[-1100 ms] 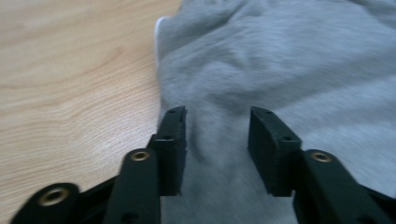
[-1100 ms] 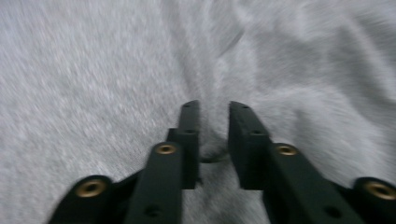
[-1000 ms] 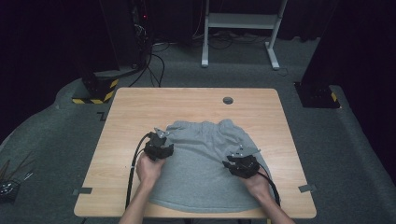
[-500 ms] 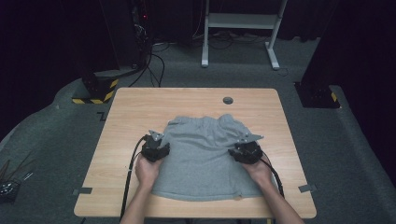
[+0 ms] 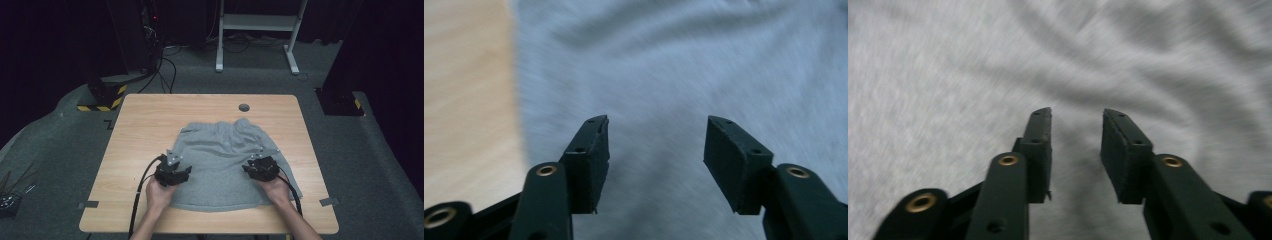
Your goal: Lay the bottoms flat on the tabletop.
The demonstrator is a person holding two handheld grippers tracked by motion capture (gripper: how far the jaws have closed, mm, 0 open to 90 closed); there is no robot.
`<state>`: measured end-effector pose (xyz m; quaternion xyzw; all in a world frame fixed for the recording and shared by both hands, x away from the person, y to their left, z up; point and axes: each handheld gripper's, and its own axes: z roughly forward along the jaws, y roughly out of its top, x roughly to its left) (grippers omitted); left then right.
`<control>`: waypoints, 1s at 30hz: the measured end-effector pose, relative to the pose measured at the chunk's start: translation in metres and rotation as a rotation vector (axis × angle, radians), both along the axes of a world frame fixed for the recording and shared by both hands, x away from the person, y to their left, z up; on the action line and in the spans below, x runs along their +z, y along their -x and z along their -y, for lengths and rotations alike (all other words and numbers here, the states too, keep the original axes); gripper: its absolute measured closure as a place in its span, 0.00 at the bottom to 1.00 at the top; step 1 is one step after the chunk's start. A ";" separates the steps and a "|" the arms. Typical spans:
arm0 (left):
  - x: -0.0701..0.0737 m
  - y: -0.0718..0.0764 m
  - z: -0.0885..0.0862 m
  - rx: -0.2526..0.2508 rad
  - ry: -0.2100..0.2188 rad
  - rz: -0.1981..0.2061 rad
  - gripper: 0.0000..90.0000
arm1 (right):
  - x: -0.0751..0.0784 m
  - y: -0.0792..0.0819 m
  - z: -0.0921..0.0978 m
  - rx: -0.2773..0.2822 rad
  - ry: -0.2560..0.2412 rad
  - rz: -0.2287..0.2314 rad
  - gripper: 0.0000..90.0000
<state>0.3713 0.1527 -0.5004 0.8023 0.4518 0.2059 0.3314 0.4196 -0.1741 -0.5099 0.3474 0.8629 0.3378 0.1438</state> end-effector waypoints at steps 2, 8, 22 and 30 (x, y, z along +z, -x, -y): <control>-0.011 0.002 0.004 -0.007 0.009 -0.045 0.52 | -0.005 0.007 -0.004 0.014 0.000 0.004 0.76; -0.017 0.023 0.002 -0.002 0.031 -0.034 0.55 | -0.006 0.044 -0.006 0.103 0.012 0.038 0.70; -0.010 0.038 -0.007 -0.033 -0.029 -0.066 0.81 | -0.004 0.053 0.010 0.125 -0.003 -0.016 0.62; -0.005 0.017 0.001 0.016 0.003 0.012 0.47 | 0.008 0.029 0.033 -0.061 -0.052 0.057 0.58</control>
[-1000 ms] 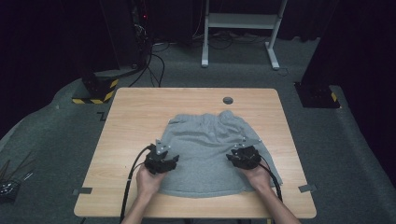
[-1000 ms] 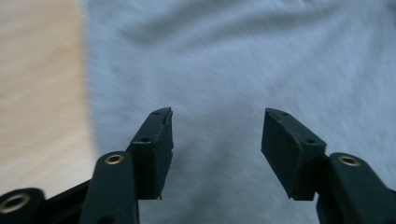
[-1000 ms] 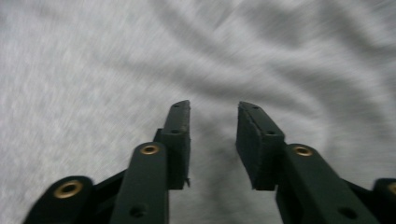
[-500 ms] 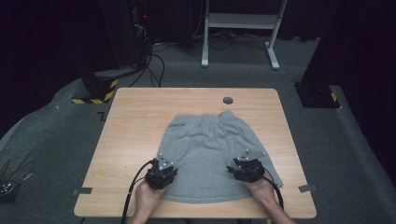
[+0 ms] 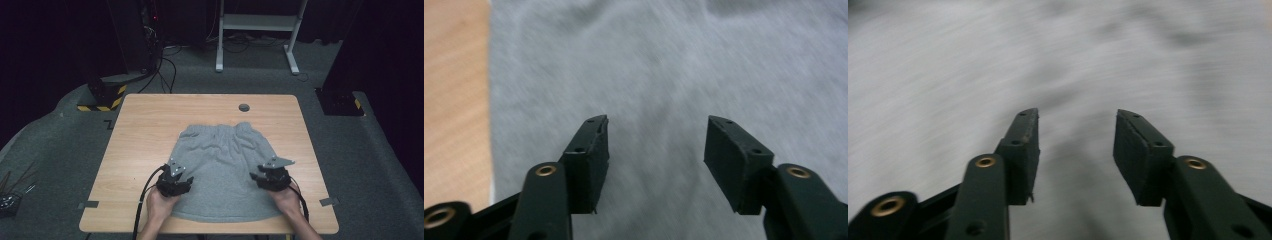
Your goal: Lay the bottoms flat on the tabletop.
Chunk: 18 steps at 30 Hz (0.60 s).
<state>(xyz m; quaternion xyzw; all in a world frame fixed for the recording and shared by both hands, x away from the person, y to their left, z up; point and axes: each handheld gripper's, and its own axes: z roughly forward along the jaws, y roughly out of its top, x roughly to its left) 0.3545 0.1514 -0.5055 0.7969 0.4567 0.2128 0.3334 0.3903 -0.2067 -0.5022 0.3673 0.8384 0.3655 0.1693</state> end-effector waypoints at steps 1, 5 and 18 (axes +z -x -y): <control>0.000 -0.004 -0.001 0.010 0.007 0.001 0.46 | 0.001 -0.007 0.004 -0.056 -0.010 0.013 0.58; -0.011 -0.013 -0.004 0.051 0.012 -0.024 0.45 | -0.012 -0.024 0.003 -0.055 0.043 -0.059 0.54; -0.020 -0.004 -0.014 0.050 0.044 0.019 0.39 | 0.014 -0.056 0.032 -0.246 -0.032 -0.012 0.61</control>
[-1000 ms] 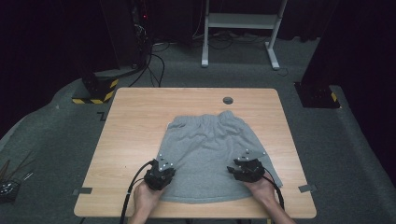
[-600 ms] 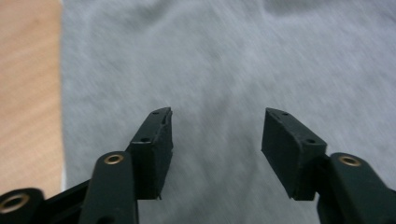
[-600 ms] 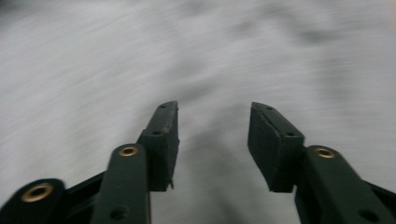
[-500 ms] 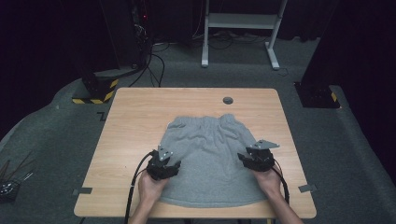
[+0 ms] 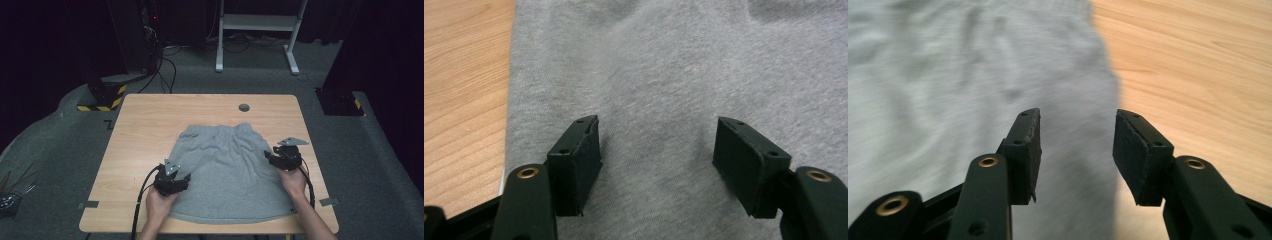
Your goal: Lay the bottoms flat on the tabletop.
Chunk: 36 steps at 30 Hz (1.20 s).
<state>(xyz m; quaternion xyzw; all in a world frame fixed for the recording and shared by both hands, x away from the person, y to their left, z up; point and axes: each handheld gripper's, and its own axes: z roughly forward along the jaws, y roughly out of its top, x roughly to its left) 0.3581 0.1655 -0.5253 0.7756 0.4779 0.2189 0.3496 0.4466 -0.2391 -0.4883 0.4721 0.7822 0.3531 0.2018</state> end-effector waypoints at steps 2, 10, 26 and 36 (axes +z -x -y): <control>0.000 0.000 0.000 0.000 0.000 0.000 0.39 | -0.005 -0.013 0.000 -0.035 0.015 -0.028 0.62; 0.000 0.000 0.001 0.000 -0.007 0.005 0.39 | -0.020 -0.028 -0.009 0.022 0.043 -0.138 0.92; 0.000 0.001 0.001 0.003 -0.010 0.006 0.39 | 0.005 0.025 -0.081 0.368 0.160 -0.017 0.82; 0.000 0.000 0.001 0.002 -0.013 0.006 0.38 | 0.010 0.027 -0.062 0.282 0.010 -0.014 0.66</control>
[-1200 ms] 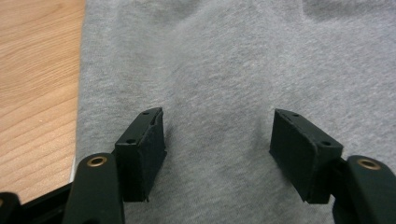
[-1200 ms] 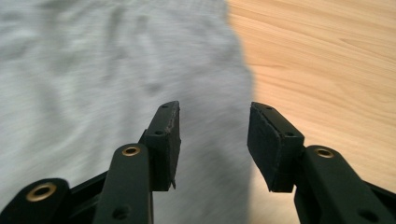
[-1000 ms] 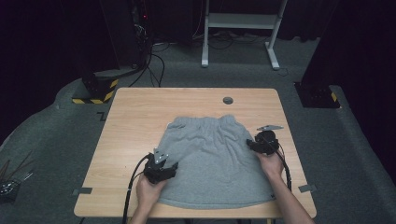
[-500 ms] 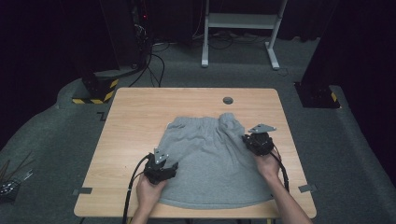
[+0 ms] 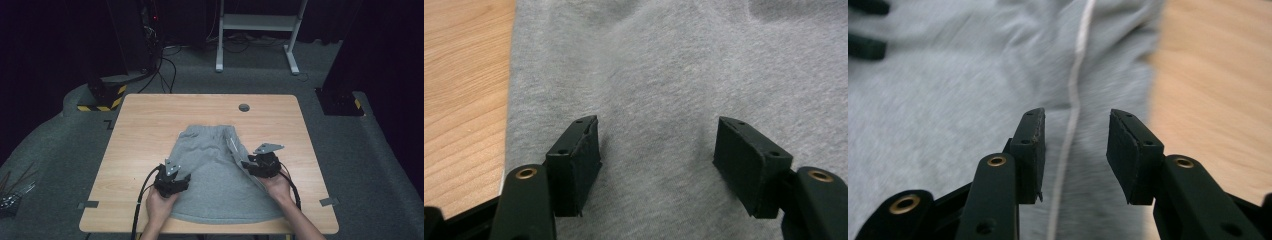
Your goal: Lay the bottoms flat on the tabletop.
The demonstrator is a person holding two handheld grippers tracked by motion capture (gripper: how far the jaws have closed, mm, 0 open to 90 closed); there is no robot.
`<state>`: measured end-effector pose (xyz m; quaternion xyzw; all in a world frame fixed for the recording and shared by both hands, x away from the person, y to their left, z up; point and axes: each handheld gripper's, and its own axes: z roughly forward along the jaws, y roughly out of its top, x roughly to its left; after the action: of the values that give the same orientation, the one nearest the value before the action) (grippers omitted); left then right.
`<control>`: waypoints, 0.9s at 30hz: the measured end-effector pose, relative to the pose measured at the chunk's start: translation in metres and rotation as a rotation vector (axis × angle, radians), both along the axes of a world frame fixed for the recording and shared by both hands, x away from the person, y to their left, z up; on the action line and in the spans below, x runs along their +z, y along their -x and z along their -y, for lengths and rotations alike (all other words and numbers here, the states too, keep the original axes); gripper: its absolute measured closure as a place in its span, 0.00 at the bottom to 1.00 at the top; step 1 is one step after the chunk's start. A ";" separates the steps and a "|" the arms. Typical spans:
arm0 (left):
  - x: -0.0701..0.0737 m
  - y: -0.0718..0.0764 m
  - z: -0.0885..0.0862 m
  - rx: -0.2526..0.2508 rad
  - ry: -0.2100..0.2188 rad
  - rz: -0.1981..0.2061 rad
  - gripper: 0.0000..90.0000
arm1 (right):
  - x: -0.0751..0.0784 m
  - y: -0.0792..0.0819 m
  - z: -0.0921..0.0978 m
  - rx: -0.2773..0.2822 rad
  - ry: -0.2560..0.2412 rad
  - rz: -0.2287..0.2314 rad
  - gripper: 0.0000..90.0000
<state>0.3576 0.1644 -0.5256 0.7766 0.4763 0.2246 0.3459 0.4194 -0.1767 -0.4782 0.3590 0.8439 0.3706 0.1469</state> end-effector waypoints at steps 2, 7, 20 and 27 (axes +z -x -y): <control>0.000 0.000 0.000 0.000 0.000 0.000 0.38 | 0.001 -0.001 -0.001 -0.011 -0.010 0.001 0.65; 0.000 0.000 0.000 0.001 0.000 0.001 0.38 | -0.013 -0.012 -0.031 0.025 -0.004 -0.030 0.66; 0.000 0.000 0.000 0.002 0.001 0.001 0.38 | 0.023 -0.029 0.015 -0.183 0.151 0.141 0.93; 0.000 0.000 0.000 0.002 0.002 0.000 0.38 | -0.008 -0.060 0.056 -0.408 0.132 -0.005 0.72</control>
<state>0.3575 0.1642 -0.5256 0.7757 0.4773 0.2247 0.3464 0.4799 -0.2332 -0.4864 0.5129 0.7766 0.2761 0.2400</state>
